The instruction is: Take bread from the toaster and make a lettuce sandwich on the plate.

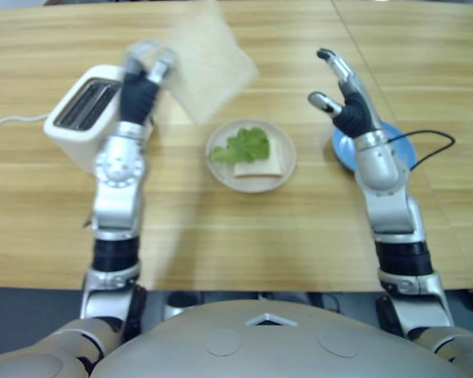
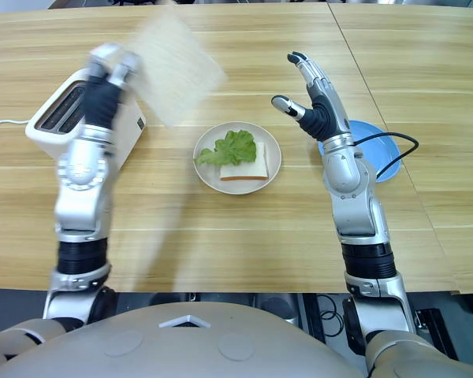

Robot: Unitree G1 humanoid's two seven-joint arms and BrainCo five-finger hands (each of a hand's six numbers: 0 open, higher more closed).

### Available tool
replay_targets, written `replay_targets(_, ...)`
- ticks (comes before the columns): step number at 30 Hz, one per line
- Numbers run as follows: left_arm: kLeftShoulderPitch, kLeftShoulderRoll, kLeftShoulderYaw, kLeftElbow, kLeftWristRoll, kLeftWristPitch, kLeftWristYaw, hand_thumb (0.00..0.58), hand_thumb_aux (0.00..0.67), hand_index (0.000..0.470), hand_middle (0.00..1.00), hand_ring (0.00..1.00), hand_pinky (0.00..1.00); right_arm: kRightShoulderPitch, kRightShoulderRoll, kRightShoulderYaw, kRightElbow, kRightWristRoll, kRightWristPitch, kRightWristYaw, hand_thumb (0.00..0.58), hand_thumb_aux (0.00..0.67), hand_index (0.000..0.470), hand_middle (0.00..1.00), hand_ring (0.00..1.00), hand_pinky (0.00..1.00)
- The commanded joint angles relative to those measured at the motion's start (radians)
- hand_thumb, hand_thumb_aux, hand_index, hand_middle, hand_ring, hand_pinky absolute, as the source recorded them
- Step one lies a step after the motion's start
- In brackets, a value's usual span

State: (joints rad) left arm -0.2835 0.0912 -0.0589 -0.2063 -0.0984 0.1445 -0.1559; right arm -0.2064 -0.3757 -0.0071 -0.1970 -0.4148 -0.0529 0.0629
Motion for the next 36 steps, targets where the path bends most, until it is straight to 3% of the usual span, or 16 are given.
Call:
replay_targets(1,-0.046,-0.023,-0.019,0.202,-0.075,0.035,-0.111,0.580,0.670,0.460,1.00,1.00,1.00,0.015,-0.021,-0.037,0.022,0.017,-0.006,-0.006,0.000,0.000,0.000,0.00,0.00,0.00)
replay_targets(5,-0.137,-0.017,-0.025,0.448,-0.069,0.022,-0.182,0.580,0.670,0.460,1.00,1.00,1.00,0.032,-0.037,-0.056,0.034,0.024,-0.018,-0.007,0.000,0.000,0.000,0.00,0.00,0.00)
replay_targets(12,-0.264,0.022,-0.018,0.779,0.001,-0.093,-0.214,0.580,0.670,0.460,1.00,1.00,1.00,0.042,-0.039,-0.054,0.040,0.026,-0.025,-0.007,0.000,0.000,0.000,0.00,0.00,0.00)
replay_targets(26,-0.420,0.020,-0.052,1.143,0.116,-0.254,-0.237,0.580,0.670,0.460,1.00,1.00,1.00,0.047,-0.036,0.004,0.053,-0.005,-0.030,0.004,0.000,0.000,0.000,0.00,0.00,0.00)
replay_targets(36,-0.516,-0.030,-0.097,1.356,0.208,-0.266,-0.220,0.580,0.670,0.460,1.00,1.00,1.00,0.051,-0.075,0.154,0.139,-0.148,-0.066,0.024,0.000,0.000,0.000,0.00,0.00,0.00)
